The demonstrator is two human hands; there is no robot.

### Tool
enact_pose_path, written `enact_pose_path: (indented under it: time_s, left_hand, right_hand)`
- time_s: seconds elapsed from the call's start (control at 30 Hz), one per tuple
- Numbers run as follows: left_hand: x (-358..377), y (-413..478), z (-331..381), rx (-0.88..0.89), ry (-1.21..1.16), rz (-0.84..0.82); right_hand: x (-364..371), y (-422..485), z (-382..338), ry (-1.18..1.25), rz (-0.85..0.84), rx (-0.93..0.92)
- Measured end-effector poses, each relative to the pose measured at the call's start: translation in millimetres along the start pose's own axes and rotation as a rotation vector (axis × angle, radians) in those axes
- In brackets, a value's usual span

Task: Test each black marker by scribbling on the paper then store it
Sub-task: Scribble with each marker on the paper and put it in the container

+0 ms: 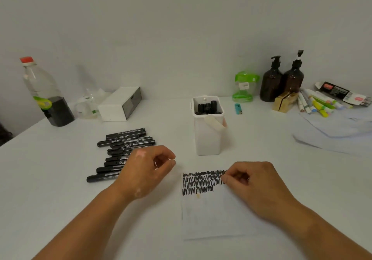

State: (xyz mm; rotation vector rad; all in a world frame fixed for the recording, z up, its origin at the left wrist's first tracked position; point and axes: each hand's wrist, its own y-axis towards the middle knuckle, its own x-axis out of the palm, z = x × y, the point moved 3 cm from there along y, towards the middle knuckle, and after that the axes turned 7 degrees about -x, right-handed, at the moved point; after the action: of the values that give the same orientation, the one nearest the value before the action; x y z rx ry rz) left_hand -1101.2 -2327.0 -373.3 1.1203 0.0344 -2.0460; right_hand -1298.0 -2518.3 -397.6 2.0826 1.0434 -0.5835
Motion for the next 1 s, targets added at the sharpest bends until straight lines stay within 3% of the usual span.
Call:
enact_pose_path:
  time_s: [0.37, 0.7, 1.0]
  left_hand:
    - [-54.4, -39.9, -54.8, -0.062, 0.524, 0.036]
    - [-46.4, -47.4, -54.3, -0.099, 0.509, -0.003]
    - [-11.7, -43.0, 3.1, 0.081, 0.320, -0.105]
  right_hand:
    - [0.5, -1.8, -5.1, 0.000, -0.021, -0.016]
    - [-4.0, -3.3, -5.4, 0.029, -0.036, 0.001]
    - [-3.4, -3.5, -9.9, 0.090, -0.045, -0.006]
